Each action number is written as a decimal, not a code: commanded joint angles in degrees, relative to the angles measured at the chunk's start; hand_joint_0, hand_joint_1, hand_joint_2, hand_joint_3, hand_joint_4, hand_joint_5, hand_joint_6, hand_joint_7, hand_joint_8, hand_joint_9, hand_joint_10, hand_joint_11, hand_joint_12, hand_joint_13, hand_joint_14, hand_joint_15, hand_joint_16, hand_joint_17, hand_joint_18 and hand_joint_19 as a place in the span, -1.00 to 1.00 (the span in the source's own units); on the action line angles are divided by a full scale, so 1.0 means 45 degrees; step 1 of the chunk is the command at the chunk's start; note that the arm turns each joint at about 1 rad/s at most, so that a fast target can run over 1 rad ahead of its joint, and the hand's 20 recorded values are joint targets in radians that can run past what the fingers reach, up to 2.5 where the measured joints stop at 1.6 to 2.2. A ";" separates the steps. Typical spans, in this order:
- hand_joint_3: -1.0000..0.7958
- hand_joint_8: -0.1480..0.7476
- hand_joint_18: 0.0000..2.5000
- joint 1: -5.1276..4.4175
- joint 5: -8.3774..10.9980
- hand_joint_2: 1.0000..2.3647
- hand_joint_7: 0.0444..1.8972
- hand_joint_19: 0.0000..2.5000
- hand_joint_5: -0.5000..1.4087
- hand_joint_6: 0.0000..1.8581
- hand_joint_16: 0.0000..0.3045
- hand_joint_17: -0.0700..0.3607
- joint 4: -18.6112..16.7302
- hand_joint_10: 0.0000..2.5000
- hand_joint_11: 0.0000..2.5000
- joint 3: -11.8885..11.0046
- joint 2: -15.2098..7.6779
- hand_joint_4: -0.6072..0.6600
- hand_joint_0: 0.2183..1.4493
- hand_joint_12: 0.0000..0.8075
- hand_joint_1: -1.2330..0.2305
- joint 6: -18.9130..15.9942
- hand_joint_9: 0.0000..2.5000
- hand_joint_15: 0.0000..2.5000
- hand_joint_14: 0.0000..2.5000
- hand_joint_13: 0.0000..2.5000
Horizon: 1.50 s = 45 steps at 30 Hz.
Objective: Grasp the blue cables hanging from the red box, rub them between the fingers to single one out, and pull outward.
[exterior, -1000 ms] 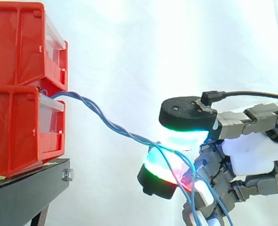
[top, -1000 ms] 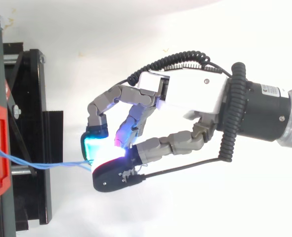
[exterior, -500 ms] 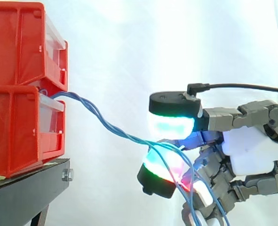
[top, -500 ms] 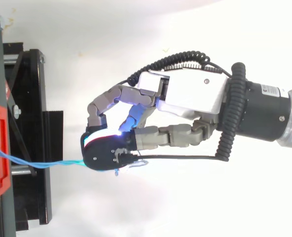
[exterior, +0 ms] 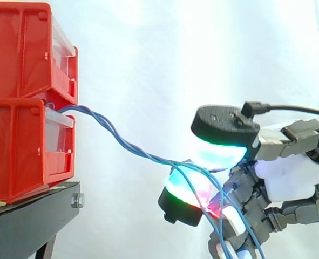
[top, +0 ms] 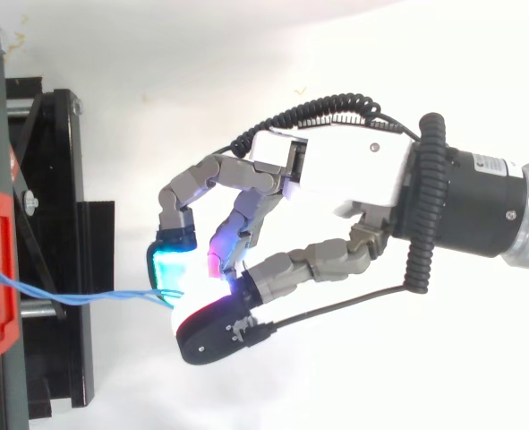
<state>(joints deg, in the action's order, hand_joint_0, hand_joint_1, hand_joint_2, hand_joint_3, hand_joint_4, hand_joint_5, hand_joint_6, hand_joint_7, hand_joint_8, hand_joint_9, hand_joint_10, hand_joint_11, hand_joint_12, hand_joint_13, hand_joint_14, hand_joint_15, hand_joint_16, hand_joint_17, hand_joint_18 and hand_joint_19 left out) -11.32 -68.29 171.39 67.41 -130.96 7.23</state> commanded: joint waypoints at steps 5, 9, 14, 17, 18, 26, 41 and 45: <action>-0.17 -0.16 -0.32 -0.0003 0.0000 -0.98 0.17 -0.48 -0.61 -0.03 -0.72 -0.23 0.0000 -0.98 -0.37 0.0001 0.0000 0.01 -0.34 -0.20 -0.47 -0.0025 -0.09 -0.46 -0.98 -0.21; -0.09 -0.06 -0.25 -0.0023 0.0000 -0.99 0.11 -0.51 -0.60 -0.02 -0.65 -0.12 0.0000 -0.98 -0.41 0.0001 0.0000 0.03 -0.39 -0.11 -0.34 -0.0025 -0.05 -0.48 -0.98 -0.18; -0.09 -0.01 -0.22 -0.0023 0.0000 -0.99 0.09 -0.52 -0.60 -0.04 -0.61 -0.06 0.0000 -0.99 -0.43 -0.0019 0.0000 0.08 -0.42 -0.04 -0.14 -0.0025 -0.03 -0.50 -0.98 -0.16; -0.10 0.00 -0.23 -0.0023 0.0000 -0.99 0.11 -0.51 -0.60 -0.05 -0.61 -0.06 0.0000 -0.99 -0.43 0.0001 0.0000 0.07 -0.42 -0.04 -0.06 -0.0025 -0.04 -0.49 -0.98 -0.17; -0.10 0.00 -0.23 -0.0023 0.0000 -0.99 0.11 -0.51 -0.60 -0.05 -0.61 -0.06 0.0000 -0.98 -0.44 0.0001 0.0000 0.08 -0.42 -0.04 -0.06 -0.0025 -0.04 -0.50 -0.98 -0.17; 0.04 -0.03 -0.27 -0.0003 0.0000 -0.98 0.07 -0.52 -0.62 -0.03 -0.65 -0.12 0.0000 -0.98 -0.39 0.0001 0.0000 0.05 -0.37 -0.09 -0.36 -0.0025 -0.09 -0.49 -0.98 -0.21; 0.06 0.00 -0.25 -0.0023 0.0000 -1.00 0.10 -0.55 -0.60 -0.06 -0.60 -0.04 0.0000 -0.99 -0.47 -0.0019 0.0020 0.09 -0.42 -0.02 -0.20 -0.0083 -0.06 -0.54 -0.98 -0.22; 0.08 -0.03 -0.28 -0.0023 0.0000 -0.99 0.05 -0.54 -0.62 -0.04 -0.62 -0.07 0.0020 -0.99 -0.44 -0.0038 0.0000 0.10 -0.40 -0.06 -0.30 -0.0103 -0.09 -0.53 -0.98 -0.25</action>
<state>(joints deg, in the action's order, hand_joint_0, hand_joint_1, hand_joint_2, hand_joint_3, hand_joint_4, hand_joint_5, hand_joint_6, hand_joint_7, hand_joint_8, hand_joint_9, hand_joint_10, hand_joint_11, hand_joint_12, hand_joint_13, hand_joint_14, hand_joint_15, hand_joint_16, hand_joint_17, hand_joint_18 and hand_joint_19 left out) -11.43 -68.30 171.39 67.28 -130.92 6.84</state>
